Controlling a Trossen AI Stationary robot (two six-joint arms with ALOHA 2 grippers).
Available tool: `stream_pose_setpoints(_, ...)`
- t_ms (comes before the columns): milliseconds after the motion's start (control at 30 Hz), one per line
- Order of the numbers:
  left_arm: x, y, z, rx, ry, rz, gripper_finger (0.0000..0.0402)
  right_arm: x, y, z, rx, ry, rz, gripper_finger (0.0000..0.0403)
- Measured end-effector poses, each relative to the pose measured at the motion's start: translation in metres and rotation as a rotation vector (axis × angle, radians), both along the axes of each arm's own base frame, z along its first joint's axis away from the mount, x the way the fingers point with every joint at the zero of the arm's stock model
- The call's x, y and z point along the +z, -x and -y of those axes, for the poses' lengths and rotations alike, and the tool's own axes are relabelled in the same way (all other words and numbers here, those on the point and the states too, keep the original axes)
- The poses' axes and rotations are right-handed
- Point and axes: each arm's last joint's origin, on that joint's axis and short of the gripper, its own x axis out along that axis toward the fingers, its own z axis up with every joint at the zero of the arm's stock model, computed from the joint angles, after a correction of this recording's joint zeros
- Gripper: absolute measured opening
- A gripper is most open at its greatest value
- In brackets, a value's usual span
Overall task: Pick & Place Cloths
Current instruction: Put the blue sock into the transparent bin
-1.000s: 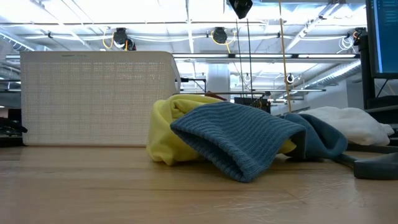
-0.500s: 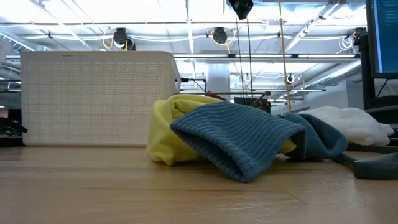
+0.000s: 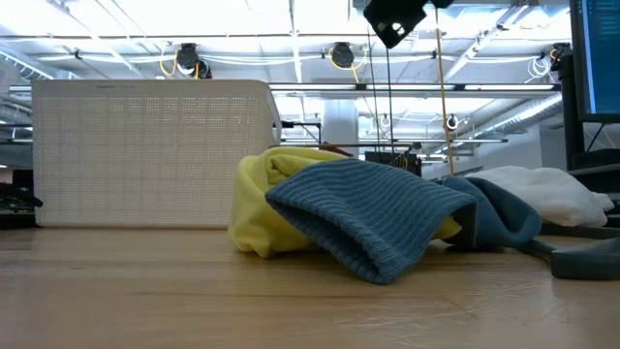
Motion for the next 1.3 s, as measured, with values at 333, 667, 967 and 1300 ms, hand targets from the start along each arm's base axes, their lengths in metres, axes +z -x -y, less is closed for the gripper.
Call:
stream_pose_setpoints(333,0.034,0.003,-0.034,-0.062,-0.251,0.467,0.0134,-0.01,0.009,-0.001,0.138,0.118,-0.084,0.0089)
stream_pose_setpoints(667,0.056,0.009,-0.056,-0.096,-0.488,0.714,0.0122,-0.026,0.026,0.008,-0.031,0.195,-0.355,0.0089)
stream_pose_setpoints(967,0.058,0.002,-0.064,-0.086,-0.559,0.717,0.0122,-0.03,0.033,0.01,-0.079,0.174,-0.455,0.0123)
stream_pose_setpoints(1300,0.057,-0.01,-0.074,-0.041,-0.553,0.655,0.0122,-0.033,0.031,0.019,-0.128,0.156,-0.481,0.0243)
